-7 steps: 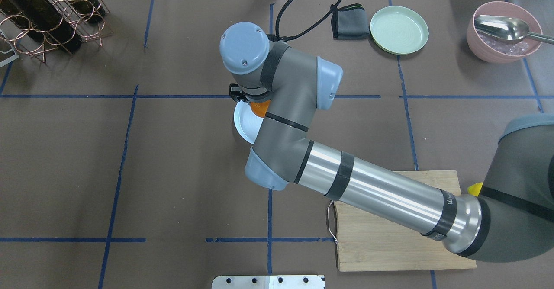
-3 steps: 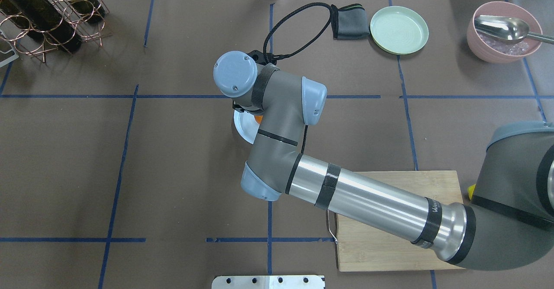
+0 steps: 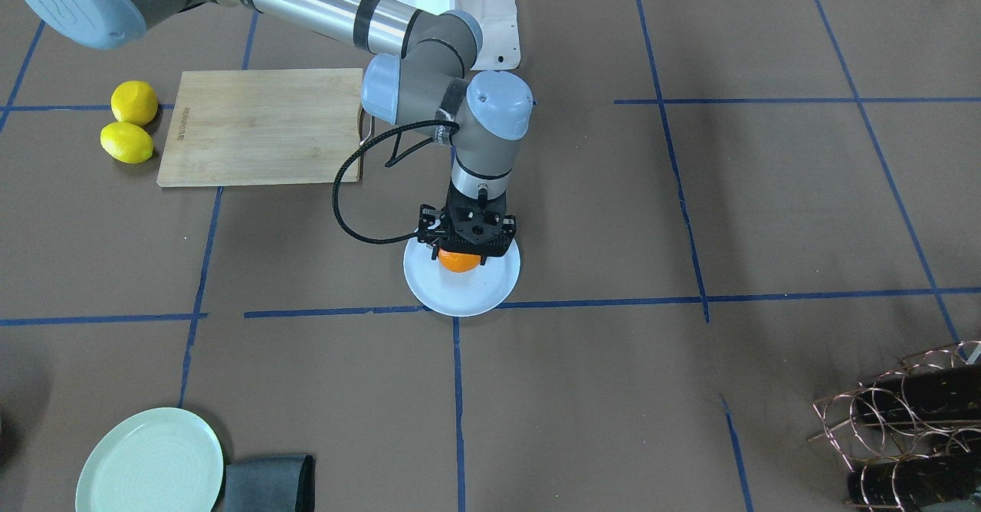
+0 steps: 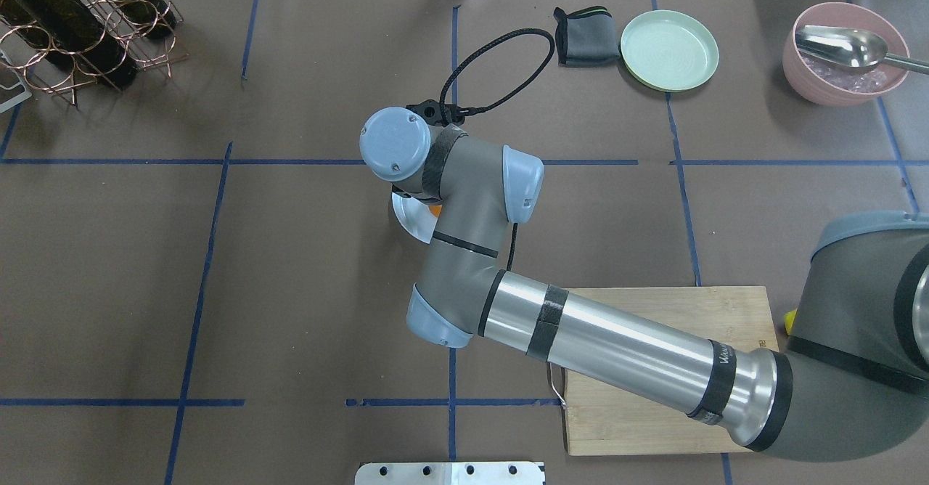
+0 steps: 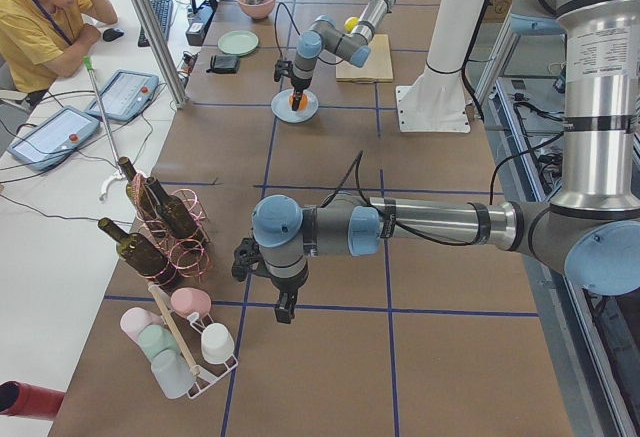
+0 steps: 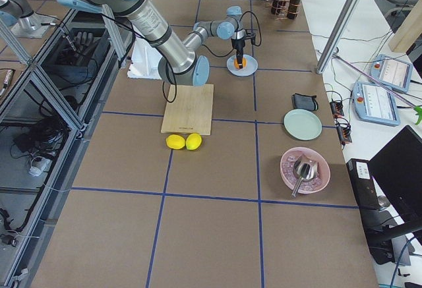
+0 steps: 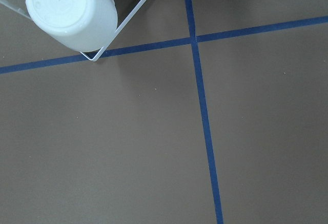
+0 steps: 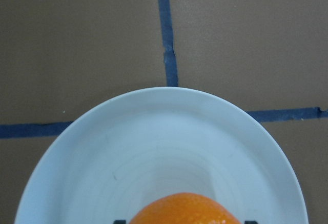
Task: Pick orange to plate
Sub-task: 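Lower the orange onto the plate and open the right gripper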
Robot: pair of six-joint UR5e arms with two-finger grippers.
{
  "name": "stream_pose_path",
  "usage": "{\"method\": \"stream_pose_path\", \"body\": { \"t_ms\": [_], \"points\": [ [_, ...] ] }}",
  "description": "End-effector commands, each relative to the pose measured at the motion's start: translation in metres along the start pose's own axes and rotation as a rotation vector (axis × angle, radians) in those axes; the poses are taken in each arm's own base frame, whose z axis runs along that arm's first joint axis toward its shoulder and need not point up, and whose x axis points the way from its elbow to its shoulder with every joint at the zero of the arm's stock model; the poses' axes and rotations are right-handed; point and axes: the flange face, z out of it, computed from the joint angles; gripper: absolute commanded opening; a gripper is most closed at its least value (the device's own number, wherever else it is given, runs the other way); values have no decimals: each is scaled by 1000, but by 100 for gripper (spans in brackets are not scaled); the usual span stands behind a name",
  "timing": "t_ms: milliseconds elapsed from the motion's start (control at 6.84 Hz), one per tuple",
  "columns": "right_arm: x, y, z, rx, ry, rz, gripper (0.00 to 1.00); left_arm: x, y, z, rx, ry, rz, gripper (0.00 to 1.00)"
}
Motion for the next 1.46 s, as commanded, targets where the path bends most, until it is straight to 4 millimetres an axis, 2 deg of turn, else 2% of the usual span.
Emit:
{"method": "stream_pose_path", "body": {
  "t_ms": [0,146,438,585,731,877,1023,1169,1315],
  "points": [
    [-3,0,-2,11,-32,-3,58,0,0,0,0,0,1,100],
    [-6,-1,-5,17,-54,-1,100,0,0,0,0,0,0,100],
    [-6,-3,-9,21,-60,-8,100,0,0,0,0,0,0,100],
    [4,-27,-23,26,-72,3,100,0,0,0,0,0,0,100],
    [25,-64,-47,-1,-88,-14,100,0,0,0,0,-1,3,100],
    [60,-103,-80,-49,-101,-73,100,2,0,-2,3,-2,7,100],
    [112,-124,-112,-83,-124,-119,100,-8,7,10,-20,4,-11,100],
    [187,-137,-144,-109,-146,-194,100,-4,4,5,-11,1,-3,100],
    [266,-152,-163,-109,-144,-290,100,-1,3,2,-6,1,-7,100]
  ]
}}
